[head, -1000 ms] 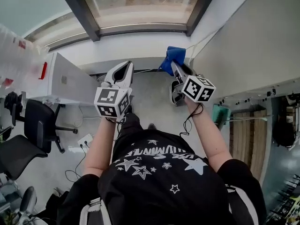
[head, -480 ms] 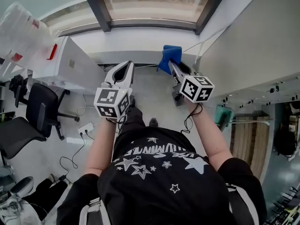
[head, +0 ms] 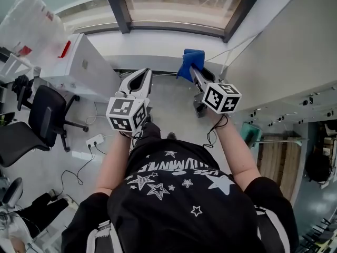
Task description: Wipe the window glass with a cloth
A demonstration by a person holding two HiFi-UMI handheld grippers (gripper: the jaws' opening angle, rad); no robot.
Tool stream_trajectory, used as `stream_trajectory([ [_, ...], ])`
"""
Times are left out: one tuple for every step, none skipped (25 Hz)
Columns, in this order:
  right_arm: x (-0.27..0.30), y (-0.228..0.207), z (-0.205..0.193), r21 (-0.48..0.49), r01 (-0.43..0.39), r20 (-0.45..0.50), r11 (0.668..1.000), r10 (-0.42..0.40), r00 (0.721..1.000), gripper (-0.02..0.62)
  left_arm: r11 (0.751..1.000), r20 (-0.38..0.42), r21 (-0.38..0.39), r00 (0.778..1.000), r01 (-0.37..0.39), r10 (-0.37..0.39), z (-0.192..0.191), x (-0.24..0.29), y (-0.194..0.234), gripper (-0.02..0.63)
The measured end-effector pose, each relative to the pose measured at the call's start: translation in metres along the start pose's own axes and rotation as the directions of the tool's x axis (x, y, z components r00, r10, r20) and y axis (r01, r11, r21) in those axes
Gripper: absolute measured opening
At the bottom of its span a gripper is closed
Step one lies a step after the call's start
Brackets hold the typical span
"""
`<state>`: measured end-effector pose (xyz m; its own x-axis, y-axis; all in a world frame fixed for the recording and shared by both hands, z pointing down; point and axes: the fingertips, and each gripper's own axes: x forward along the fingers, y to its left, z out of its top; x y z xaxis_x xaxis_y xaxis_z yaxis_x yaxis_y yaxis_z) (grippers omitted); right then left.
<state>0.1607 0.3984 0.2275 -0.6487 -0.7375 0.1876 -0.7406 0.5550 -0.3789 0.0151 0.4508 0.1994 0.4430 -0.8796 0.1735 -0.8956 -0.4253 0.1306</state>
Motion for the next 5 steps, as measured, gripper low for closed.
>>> stream_trajectory([
  [0.001,0.002,0.000,0.002,-0.001,0.002,1.000,0.001,1.000,0.075,1.000,0.000,-0.004,1.000,0.002,-0.002,0.000,-0.001,0.000,0.009],
  [0.002,0.004,0.000,0.000,-0.005,0.002,1.000,0.005,1.000,0.075,1.000,0.001,-0.004,1.000,0.002,-0.002,0.001,-0.002,0.000,0.008],
  [0.003,0.007,0.001,-0.005,-0.011,0.002,1.000,0.011,1.000,0.075,1.000,0.003,-0.001,1.000,0.002,-0.002,0.002,-0.003,0.001,0.009],
  [0.005,0.010,0.002,-0.011,-0.017,0.002,1.000,0.017,1.000,0.075,1.000,0.005,0.002,1.000,0.001,-0.001,0.003,-0.004,0.003,0.009],
  [0.007,0.013,0.002,-0.017,-0.023,0.002,1.000,0.023,1.000,0.075,1.000,0.007,0.005,1.000,0.000,0.000,0.004,-0.005,0.004,0.009],
])
